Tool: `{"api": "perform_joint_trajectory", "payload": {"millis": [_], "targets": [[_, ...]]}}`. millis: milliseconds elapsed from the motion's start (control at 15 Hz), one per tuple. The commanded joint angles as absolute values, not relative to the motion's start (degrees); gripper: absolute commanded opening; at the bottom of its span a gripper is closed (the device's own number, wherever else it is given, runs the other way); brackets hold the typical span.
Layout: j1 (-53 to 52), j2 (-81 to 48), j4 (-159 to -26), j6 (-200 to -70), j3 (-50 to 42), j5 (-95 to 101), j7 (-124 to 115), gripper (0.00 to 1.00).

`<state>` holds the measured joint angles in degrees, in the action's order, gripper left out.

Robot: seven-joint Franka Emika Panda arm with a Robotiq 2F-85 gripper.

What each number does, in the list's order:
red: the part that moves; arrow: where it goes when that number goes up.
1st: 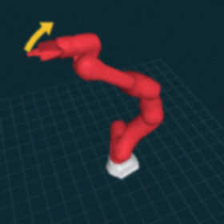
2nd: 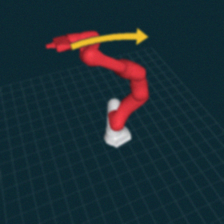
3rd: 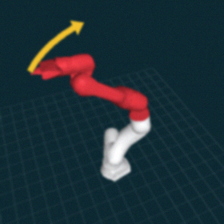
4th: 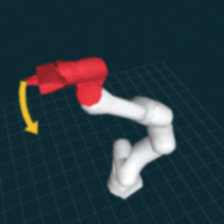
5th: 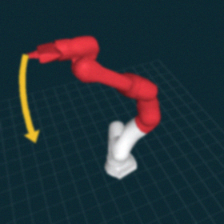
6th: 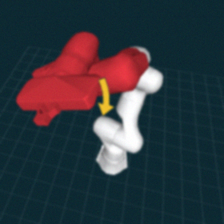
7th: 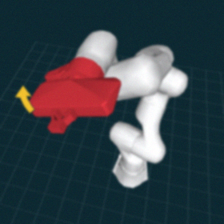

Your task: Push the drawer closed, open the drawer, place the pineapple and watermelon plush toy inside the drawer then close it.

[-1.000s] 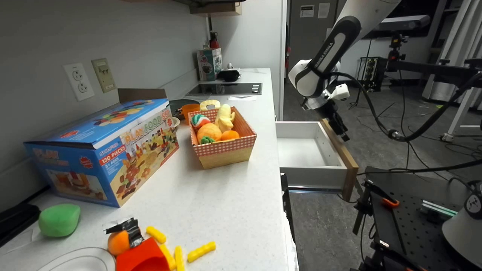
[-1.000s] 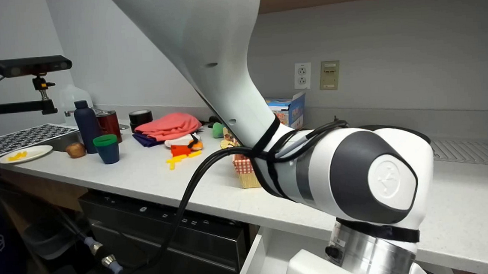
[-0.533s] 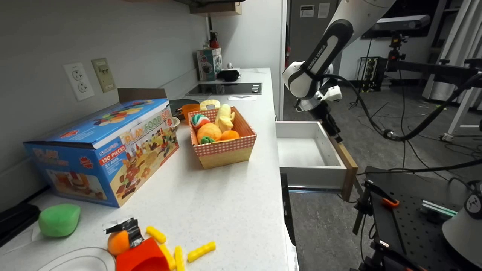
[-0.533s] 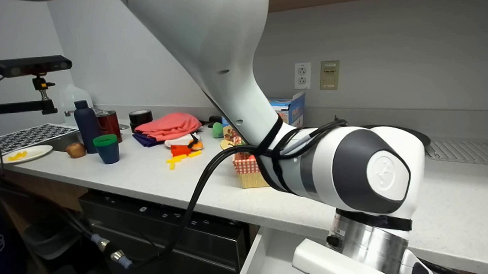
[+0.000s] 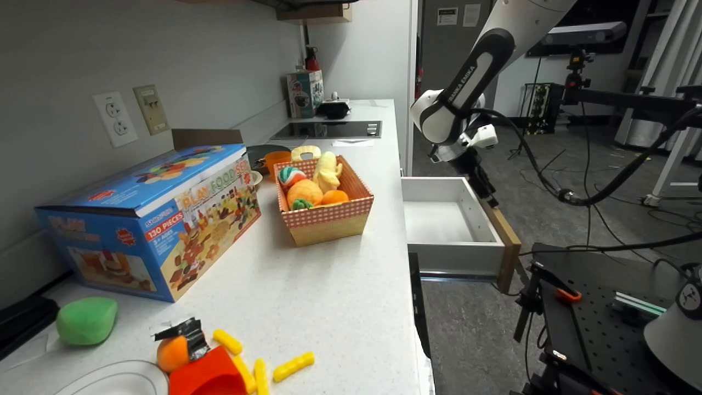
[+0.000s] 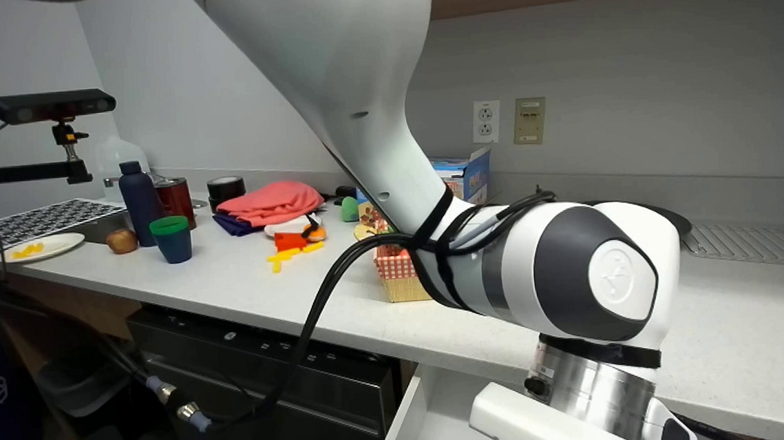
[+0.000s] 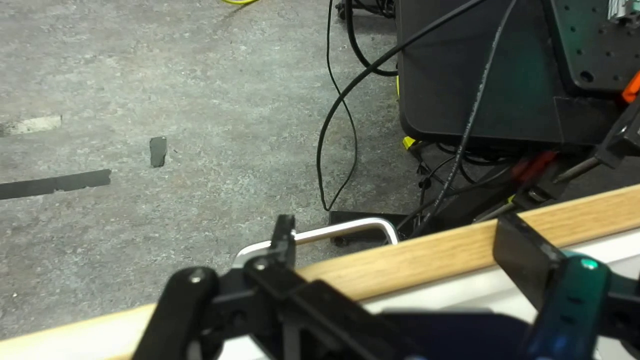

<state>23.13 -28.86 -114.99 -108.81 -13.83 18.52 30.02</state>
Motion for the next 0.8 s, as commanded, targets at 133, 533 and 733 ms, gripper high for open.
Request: {"api": "perform_joint_trajectory", "payload": {"millis": [133, 533, 733], "targets": [[22.7, -26.6, -118.1, -111.2, -14.7, 22.7, 27.5, 1.00], [24.5, -30.0, -117.1, -113.9, -14.5, 22.9, 29.9, 1.00], [25.2, -30.9, -117.0, -118.9, -13.9, 22.0, 30.8, 1.00]]}}
